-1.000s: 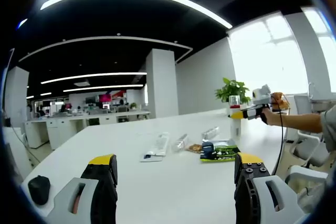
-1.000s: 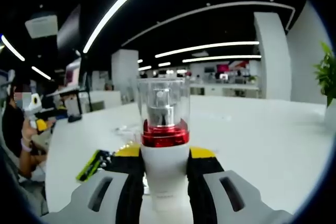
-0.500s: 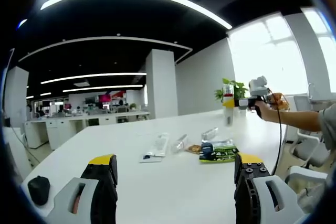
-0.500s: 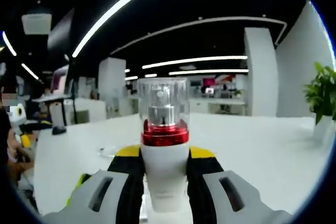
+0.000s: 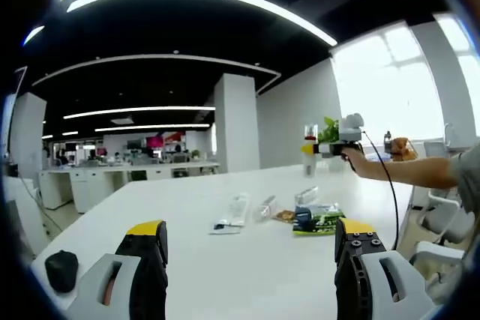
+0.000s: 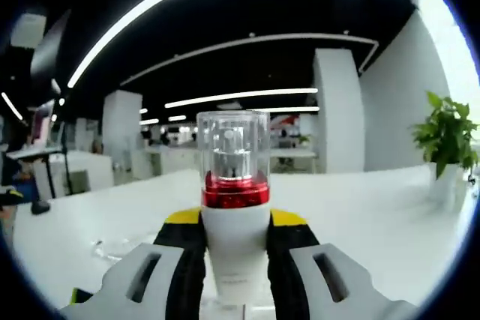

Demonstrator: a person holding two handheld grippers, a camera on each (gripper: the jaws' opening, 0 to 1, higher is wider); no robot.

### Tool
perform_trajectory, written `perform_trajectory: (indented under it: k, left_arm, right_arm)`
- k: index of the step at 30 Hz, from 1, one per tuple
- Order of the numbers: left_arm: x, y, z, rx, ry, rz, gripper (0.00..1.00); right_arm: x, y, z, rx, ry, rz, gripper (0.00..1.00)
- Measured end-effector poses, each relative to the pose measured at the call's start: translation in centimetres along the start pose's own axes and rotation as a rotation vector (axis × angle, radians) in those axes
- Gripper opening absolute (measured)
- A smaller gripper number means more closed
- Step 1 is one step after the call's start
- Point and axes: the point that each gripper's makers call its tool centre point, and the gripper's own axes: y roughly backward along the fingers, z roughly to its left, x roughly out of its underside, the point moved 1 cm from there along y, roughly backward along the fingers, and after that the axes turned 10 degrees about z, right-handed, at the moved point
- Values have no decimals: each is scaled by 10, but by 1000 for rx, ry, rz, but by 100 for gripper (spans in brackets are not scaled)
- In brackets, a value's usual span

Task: Arrange the skincare products in the storage area until every visible bottle or jar stands upright without overlapping.

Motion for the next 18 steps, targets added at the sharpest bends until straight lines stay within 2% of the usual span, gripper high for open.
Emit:
perform_trajectory:
  k: [5, 8, 10, 14, 18]
  left_arm:
    - [-2, 0, -1, 6, 1, -5, 95]
    - [-2, -1, -2, 8, -2, -4, 95]
    - [-2, -1, -1, 6, 0, -4, 95]
    - [-2, -2, -2, 11, 0, -5, 95]
    - [-3, -1, -1, 12, 7, -8, 95]
  right_arm:
    - [6, -14, -3, 42, 10, 31, 28]
    - [10, -21, -7, 63, -29, 33, 29]
    - [16, -29, -10, 82, -44, 57, 28]
    - [23, -37, -8, 105, -20, 94, 29]
    - [31, -43, -9, 108, -72, 117, 29]
